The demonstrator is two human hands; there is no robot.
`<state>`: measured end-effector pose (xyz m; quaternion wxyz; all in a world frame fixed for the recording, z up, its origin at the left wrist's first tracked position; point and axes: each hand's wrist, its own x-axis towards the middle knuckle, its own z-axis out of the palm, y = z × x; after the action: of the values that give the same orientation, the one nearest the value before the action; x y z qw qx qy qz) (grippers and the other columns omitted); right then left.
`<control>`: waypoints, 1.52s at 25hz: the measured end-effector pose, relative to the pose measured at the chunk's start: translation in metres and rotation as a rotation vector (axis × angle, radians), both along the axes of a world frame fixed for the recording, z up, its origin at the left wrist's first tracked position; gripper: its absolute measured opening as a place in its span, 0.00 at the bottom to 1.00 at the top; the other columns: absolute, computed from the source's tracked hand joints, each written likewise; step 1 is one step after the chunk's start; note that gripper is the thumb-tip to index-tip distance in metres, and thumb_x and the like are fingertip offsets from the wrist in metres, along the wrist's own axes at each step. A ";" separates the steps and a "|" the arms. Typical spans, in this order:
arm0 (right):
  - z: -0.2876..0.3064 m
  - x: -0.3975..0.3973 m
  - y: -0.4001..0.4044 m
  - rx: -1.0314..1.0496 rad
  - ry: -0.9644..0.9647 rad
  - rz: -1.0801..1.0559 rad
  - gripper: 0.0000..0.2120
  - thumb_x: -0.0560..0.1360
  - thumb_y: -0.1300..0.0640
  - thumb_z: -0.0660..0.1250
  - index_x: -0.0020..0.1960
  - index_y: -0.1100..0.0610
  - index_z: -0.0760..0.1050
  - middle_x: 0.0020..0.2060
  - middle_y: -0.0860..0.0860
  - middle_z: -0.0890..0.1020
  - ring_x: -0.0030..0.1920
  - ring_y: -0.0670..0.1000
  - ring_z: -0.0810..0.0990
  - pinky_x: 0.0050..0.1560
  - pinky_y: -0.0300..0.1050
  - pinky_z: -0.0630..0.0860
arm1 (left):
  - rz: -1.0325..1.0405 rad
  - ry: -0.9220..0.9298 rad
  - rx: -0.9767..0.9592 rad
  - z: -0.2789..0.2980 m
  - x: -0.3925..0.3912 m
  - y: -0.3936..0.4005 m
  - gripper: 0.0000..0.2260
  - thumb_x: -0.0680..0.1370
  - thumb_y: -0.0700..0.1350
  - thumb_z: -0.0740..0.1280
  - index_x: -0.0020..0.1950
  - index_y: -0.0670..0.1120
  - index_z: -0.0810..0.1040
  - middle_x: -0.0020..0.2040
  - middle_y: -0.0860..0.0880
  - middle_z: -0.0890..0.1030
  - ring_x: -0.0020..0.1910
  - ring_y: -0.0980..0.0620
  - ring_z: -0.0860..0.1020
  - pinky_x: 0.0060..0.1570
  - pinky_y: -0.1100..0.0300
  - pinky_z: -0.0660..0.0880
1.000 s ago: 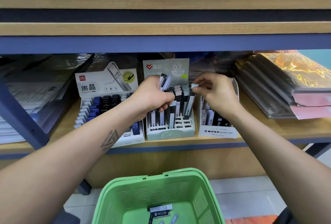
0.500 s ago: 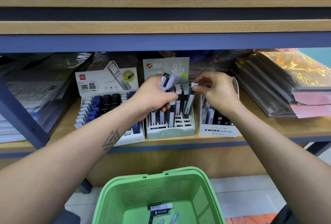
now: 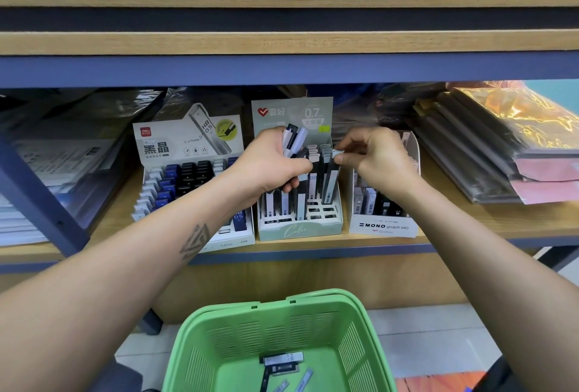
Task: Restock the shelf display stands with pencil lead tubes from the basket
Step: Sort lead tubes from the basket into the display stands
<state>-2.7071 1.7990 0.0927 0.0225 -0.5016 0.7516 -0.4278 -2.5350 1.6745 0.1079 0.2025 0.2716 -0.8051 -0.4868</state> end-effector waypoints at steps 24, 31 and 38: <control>0.017 0.032 0.011 -0.094 -0.736 0.433 0.20 0.68 0.60 0.77 0.59 0.61 0.80 0.45 0.56 0.84 0.46 0.55 0.82 0.42 0.44 0.77 | -0.083 0.180 0.672 0.011 0.003 0.027 0.15 0.77 0.52 0.72 0.51 0.41 0.79 0.31 0.46 0.76 0.24 0.55 0.71 0.18 0.67 0.65; 0.018 0.027 0.010 -0.174 -0.936 0.436 0.08 0.72 0.66 0.73 0.50 0.60 0.78 0.40 0.56 0.83 0.39 0.51 0.82 0.36 0.39 0.76 | -0.051 0.123 0.762 0.013 0.002 0.023 0.17 0.78 0.57 0.70 0.48 0.42 0.77 0.30 0.46 0.76 0.23 0.56 0.70 0.16 0.67 0.64; 0.016 0.016 0.017 -0.253 -1.062 0.445 0.14 0.69 0.69 0.74 0.53 0.63 0.80 0.43 0.61 0.85 0.43 0.54 0.86 0.43 0.41 0.83 | -0.103 0.108 0.887 0.014 0.003 0.017 0.11 0.79 0.48 0.70 0.51 0.41 0.80 0.36 0.46 0.80 0.23 0.59 0.70 0.17 0.71 0.65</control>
<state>-2.6909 1.8158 0.1084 0.4249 -0.3632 0.4575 -0.6916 -2.5315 1.6915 0.1220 0.0836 0.2658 -0.5194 -0.8078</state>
